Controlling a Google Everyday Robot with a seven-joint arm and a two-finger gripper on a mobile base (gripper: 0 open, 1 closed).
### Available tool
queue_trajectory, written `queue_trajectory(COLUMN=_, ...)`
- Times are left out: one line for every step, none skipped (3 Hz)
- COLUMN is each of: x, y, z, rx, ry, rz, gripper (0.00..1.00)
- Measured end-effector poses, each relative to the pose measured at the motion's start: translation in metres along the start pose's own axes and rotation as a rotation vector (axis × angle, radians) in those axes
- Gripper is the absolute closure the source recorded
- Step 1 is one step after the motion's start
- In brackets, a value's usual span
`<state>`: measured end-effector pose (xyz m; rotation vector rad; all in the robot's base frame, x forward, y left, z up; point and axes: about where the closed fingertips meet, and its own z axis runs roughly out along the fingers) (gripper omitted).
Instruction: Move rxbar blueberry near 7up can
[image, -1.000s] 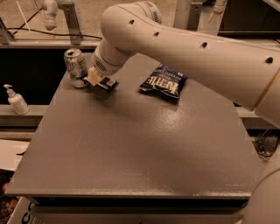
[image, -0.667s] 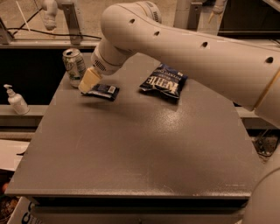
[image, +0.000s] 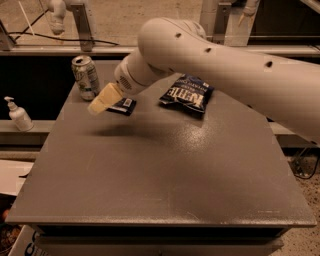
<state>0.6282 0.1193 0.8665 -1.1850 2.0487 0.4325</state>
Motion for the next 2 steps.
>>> queue_trajectory(x=0.030, y=0.014, z=-0.024, rx=-0.027, ry=-0.092, rz=0.055, gripper=0.00)
queue_trajectory(x=0.051, y=0.041, z=-0.042, rx=-0.059, ry=-0.175, rz=0.085, gripper=0.00)
